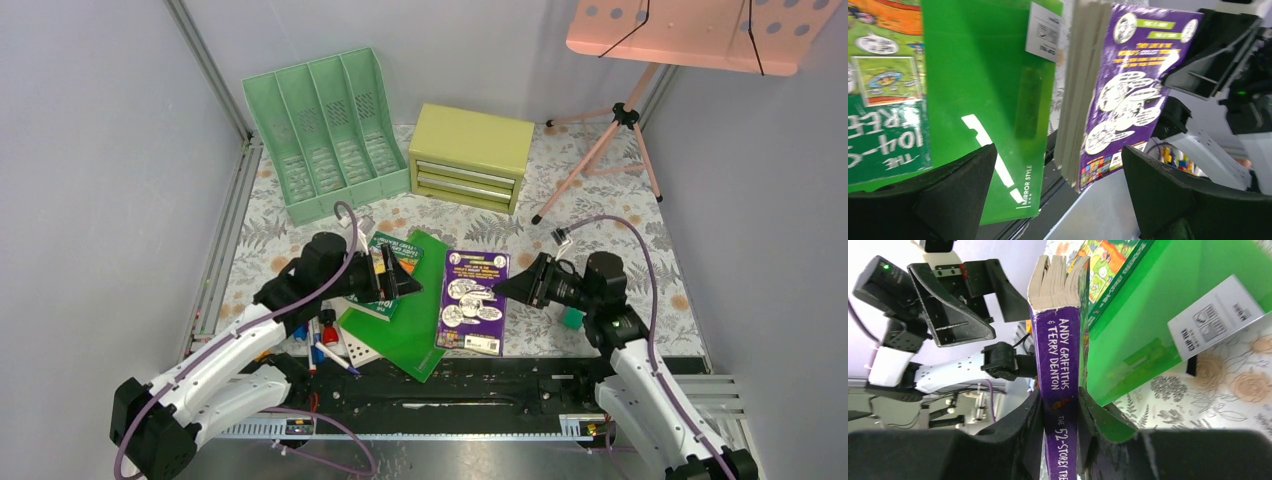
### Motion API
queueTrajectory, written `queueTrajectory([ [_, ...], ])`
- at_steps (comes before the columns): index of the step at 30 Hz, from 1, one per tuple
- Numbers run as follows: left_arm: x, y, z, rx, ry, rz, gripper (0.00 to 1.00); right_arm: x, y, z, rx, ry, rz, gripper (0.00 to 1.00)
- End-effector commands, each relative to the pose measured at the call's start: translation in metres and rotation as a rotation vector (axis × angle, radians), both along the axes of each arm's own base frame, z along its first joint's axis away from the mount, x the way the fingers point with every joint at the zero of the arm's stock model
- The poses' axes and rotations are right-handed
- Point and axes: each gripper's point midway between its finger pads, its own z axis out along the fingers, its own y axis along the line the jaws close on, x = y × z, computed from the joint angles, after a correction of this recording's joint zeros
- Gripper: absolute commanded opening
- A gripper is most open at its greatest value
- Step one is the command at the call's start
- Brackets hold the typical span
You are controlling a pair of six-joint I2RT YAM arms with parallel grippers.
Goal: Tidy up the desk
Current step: Pick up the book from the center of the board.
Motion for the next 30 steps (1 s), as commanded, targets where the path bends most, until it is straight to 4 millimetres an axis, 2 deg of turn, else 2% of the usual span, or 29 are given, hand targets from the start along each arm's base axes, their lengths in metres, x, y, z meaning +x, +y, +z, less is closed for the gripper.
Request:
queueTrajectory([
  [1, -0.010, -0.029, 0.031, -0.195, -0.072, -0.124, 0.97, -0.024, 0.009, 0.012, 0.141, 0.028, 0.085, 0.00],
  [5, -0.016, -0.038, 0.034, -0.231, -0.078, -0.156, 0.97, -0.030, 0.011, 0.018, 0.238, 0.023, 0.099, 0.00],
  [14, -0.021, -0.055, 0.015, -0.200, -0.072, -0.159, 0.97, -0.039, 0.011, 0.042, 0.271, -0.028, 0.132, 0.00],
  [22, -0.029, -0.073, 0.014, -0.213, -0.058, -0.207, 0.97, -0.044, 0.012, 0.061, 0.346, -0.048, 0.149, 0.00],
  [30, -0.035, -0.078, 0.012, -0.243, -0.046, -0.231, 0.97, -0.047, 0.011, 0.080, 0.371, -0.089, 0.167, 0.00],
])
